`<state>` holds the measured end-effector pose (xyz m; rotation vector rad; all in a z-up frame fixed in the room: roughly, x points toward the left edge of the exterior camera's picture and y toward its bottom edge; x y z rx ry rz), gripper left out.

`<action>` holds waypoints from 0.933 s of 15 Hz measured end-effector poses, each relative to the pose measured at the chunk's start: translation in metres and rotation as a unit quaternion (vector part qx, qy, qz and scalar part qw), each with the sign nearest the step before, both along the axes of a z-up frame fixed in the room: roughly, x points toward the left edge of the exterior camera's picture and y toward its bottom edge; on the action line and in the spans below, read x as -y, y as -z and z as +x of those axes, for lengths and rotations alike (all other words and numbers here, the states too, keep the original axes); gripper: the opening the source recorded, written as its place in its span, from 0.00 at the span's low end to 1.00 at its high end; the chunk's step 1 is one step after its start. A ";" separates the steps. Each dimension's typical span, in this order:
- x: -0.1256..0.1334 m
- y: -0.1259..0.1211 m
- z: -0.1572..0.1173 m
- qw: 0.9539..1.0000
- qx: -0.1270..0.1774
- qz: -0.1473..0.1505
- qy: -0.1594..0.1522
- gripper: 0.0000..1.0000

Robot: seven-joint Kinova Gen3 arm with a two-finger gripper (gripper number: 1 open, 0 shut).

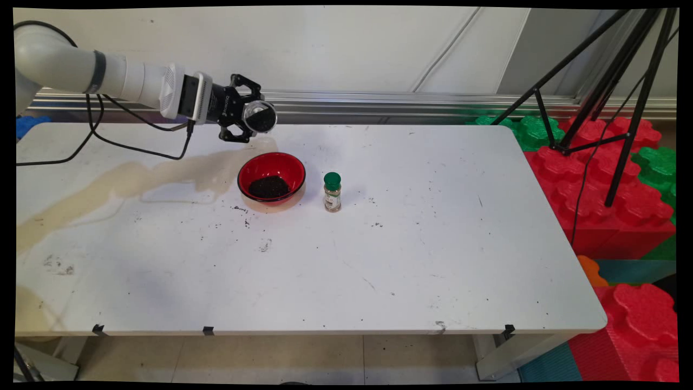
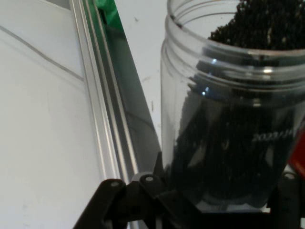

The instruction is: Pour the black seasoning powder in the red bowl

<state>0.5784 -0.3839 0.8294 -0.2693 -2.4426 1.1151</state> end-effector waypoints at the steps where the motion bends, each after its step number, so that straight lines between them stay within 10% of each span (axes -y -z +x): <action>1: -0.002 -0.003 -0.001 1.000 -0.013 0.010 -0.006 0.00; 14: -0.034 -0.035 -0.035 0.982 -0.139 0.125 -0.030 0.00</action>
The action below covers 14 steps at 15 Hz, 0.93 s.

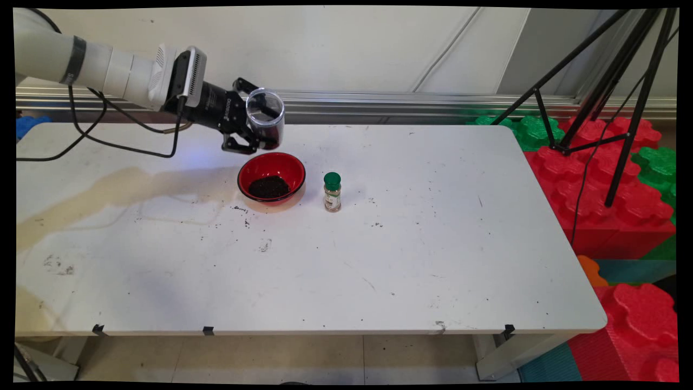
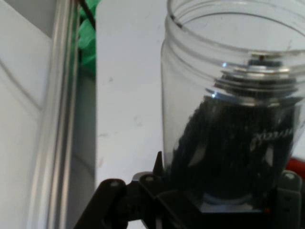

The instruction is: Pour the black seasoning powder in the red bowl

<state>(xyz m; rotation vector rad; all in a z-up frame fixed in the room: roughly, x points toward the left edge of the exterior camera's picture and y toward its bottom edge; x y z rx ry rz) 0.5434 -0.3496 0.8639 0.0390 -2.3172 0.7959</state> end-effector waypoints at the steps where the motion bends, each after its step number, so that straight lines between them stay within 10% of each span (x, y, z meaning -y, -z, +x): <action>1: -0.004 -0.001 -0.004 1.000 -0.008 0.010 0.003 0.00; 14: -0.052 0.013 -0.059 0.984 -0.104 0.143 0.027 0.00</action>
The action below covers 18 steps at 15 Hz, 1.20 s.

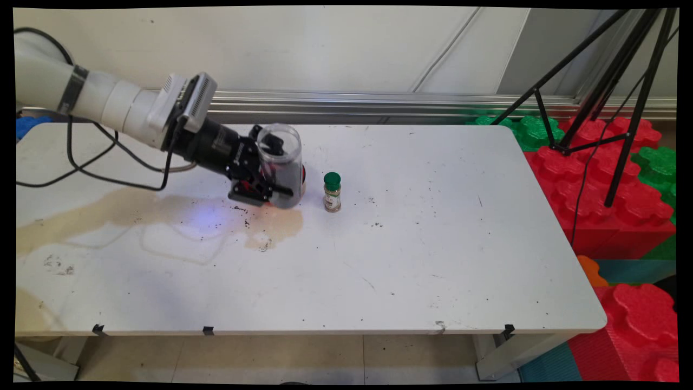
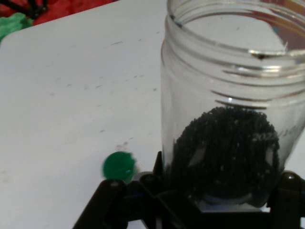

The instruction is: Pour the black seasoning powder in the red bowl, then place the picked object on the table

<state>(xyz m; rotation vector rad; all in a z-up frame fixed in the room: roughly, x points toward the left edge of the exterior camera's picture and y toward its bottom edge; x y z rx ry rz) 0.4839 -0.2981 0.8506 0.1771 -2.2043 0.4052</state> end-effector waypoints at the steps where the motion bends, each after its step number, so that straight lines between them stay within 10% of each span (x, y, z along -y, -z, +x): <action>1: -0.003 0.004 -0.004 1.000 -0.005 0.007 0.002 0.00; 18: -0.030 0.098 -0.060 0.995 -0.056 0.077 0.003 0.00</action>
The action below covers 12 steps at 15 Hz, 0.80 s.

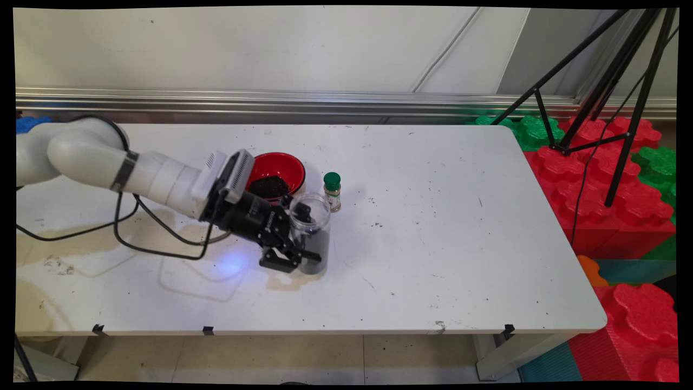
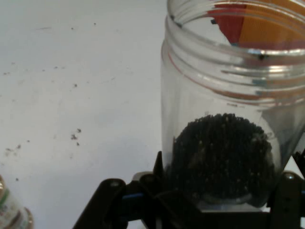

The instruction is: Place the picked object on the table

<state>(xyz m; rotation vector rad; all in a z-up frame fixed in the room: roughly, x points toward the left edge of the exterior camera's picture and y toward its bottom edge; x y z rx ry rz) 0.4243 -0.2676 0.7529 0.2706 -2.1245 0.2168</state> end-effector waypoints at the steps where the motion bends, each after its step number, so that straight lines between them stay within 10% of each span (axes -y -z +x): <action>1: 0.000 0.003 -0.002 1.000 -0.001 0.002 -0.002 0.00; 12: -0.006 0.042 -0.018 1.000 -0.007 0.019 -0.018 0.00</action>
